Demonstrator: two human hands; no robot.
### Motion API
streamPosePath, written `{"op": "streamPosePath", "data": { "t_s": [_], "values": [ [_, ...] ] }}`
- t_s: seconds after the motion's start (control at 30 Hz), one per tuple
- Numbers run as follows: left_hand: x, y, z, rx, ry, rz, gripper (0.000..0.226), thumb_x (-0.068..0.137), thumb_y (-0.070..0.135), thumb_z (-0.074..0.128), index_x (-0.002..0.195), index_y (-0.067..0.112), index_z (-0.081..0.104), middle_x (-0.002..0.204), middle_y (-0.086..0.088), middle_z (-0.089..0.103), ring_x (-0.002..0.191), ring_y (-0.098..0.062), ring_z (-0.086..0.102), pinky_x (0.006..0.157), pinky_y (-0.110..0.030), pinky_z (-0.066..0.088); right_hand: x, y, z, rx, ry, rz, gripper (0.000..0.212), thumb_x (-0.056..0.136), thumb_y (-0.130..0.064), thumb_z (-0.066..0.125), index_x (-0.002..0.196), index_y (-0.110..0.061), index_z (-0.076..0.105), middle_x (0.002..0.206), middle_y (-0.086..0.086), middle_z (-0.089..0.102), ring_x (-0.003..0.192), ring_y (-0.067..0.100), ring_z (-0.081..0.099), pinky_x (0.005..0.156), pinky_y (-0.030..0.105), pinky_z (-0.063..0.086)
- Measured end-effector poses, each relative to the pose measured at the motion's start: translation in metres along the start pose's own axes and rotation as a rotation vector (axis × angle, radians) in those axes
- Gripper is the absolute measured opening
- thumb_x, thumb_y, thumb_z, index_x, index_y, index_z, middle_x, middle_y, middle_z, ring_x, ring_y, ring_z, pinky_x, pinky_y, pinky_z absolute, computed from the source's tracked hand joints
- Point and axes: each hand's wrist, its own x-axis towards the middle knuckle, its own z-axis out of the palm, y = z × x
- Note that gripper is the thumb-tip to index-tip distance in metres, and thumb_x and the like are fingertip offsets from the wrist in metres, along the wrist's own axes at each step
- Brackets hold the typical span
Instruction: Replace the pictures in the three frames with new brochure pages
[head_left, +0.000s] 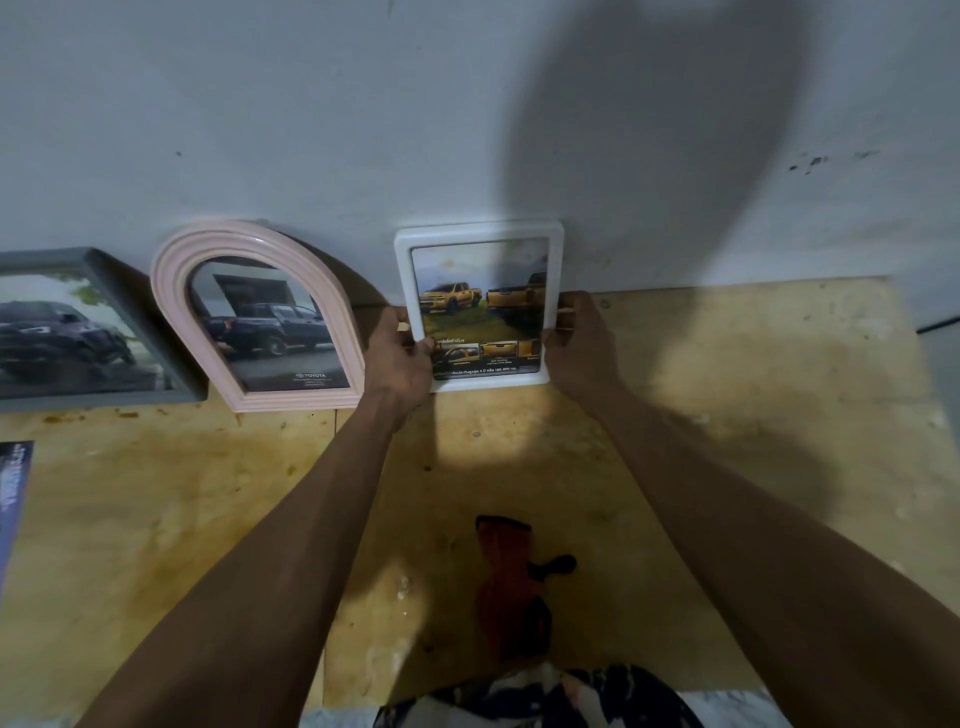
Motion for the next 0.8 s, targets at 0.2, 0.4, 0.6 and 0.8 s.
{"op": "streamPosePath", "data": {
  "t_s": [0.2, 0.4, 0.6, 0.8],
  "values": [
    [0.0043, -0.0034, -0.0001, 0.034, 0.005, -0.02, 0.022, 0.099, 0.004, 0.056, 0.112, 0.019, 0.048, 0.102, -0.001, 0.062, 0.102, -0.025, 0.064, 0.094, -0.049, 0.056, 0.0026, 0.0026, 0.002, -0.041, 0.007, -0.012, 0.039, 0.094, -0.001, 0.055, 0.131, -0.01, 0.047, 0.121, 0.009, 0.065, 0.098, 0.017, 0.061, 0.058, 0.004, 0.037],
    [0.0031, -0.0035, -0.001, 0.016, -0.011, -0.031, 0.026, 0.098, 0.003, 0.058, 0.119, 0.017, 0.051, 0.106, -0.002, 0.064, 0.101, -0.023, 0.065, 0.091, -0.041, 0.057, 0.0063, 0.004, 0.0046, -0.069, -0.015, -0.012, 0.044, 0.095, -0.005, 0.057, 0.136, -0.012, 0.045, 0.124, 0.009, 0.063, 0.093, 0.011, 0.054, 0.055, 0.003, 0.033],
    [0.0032, -0.0055, -0.0013, 0.035, -0.024, -0.044, 0.028, 0.097, 0.005, 0.059, 0.123, 0.015, 0.053, 0.109, -0.004, 0.066, 0.103, -0.024, 0.066, 0.096, -0.047, 0.055, 0.0055, 0.0027, 0.0061, -0.048, -0.045, -0.002, 0.049, 0.094, -0.007, 0.059, 0.14, -0.013, 0.042, 0.127, 0.009, 0.058, 0.1, 0.016, 0.054, 0.077, 0.02, 0.042],
    [-0.004, -0.0005, -0.001, 0.026, -0.047, -0.037, 0.036, 0.097, 0.008, 0.061, 0.131, 0.012, 0.051, 0.108, 0.001, 0.062, 0.101, -0.02, 0.062, 0.097, -0.044, 0.054, 0.0046, 0.0035, 0.0041, -0.005, -0.065, -0.009, 0.064, 0.092, -0.01, 0.061, 0.15, -0.02, 0.034, 0.136, 0.005, 0.054, 0.111, 0.019, 0.055, 0.083, 0.022, 0.041]
  ]
}}
